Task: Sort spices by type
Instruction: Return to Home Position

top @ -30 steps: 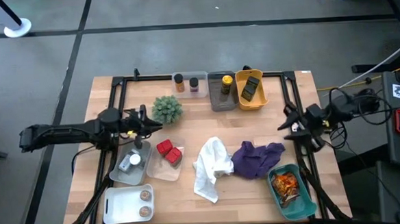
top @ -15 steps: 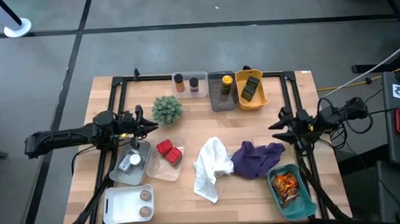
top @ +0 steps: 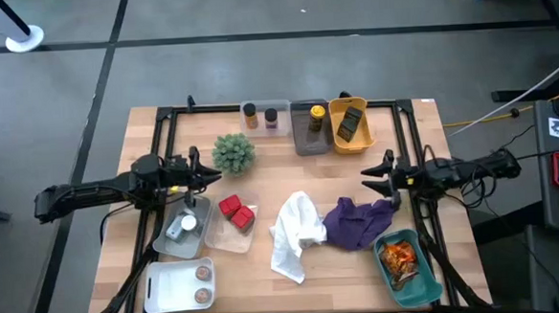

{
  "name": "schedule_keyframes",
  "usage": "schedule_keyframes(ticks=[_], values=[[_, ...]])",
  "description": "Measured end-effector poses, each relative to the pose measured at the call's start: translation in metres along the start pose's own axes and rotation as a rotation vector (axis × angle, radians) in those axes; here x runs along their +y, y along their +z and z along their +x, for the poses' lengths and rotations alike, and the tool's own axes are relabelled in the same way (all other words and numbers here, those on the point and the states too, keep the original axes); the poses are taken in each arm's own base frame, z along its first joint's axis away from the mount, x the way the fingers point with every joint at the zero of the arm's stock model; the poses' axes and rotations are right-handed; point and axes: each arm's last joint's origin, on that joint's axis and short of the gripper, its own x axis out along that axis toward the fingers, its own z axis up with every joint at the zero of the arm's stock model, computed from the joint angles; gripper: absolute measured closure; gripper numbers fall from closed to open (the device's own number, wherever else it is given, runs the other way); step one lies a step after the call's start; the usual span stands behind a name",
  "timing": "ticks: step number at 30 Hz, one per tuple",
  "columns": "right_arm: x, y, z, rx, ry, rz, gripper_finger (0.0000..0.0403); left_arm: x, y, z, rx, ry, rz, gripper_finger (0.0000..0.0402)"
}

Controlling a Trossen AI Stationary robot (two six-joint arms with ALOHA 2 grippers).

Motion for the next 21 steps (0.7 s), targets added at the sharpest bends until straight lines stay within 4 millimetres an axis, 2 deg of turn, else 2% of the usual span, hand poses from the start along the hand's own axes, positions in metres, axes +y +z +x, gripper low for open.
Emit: schedule_keyframes(ticks=[2,7,21], values=[[-0.005,-0.008,0.003,0.015,-0.026,0.007,0.0237,0.0,-0.003,0.0,0.028,0.002,-0.005,0.0357],[-0.01,-0.009,0.007,0.017,0.011,0.013,0.0237,0.001,-0.01,0.0,0.102,0.007,-0.038,0.0357],[-0.021,-0.015,0.013,0.121,-0.068,-0.224,0.0237,0.001,-0.017,-0.002,0.179,0.006,-0.022,0.0357]])
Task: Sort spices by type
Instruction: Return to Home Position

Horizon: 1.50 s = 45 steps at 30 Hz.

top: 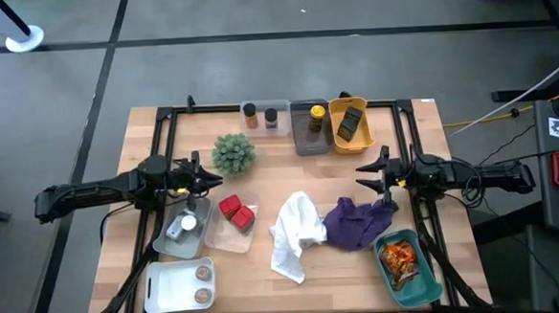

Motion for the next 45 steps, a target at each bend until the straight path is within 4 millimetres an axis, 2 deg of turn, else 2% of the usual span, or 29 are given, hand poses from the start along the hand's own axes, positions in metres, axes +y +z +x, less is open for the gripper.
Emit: schedule_keyframes(ticks=[8,13,23,33,45], values=[[0.0008,-0.0031,0.002,0.028,0.022,0.008,0.0237,0.0002,-0.0029,0.0,0.029,0.001,0.031,0.0357],[0.0028,-0.0067,0.0049,-0.035,0.088,-0.007,0.0237,0.0002,-0.003,0.0,0.03,0.002,0.028,0.0357],[0.0027,-0.0075,0.0052,-0.032,0.084,-0.101,0.0237,0.0002,-0.0032,0.0,0.031,0.002,0.066,0.0357],[0.0027,-0.0078,0.0053,-0.031,0.083,-0.097,0.0237,0.0005,-0.0034,0.0,0.034,0.01,0.13,0.0357],[0.0027,-0.0079,0.0053,-0.03,0.083,-0.096,0.0237,0.0005,-0.0034,0.0,0.034,0.01,0.112,0.0357]])
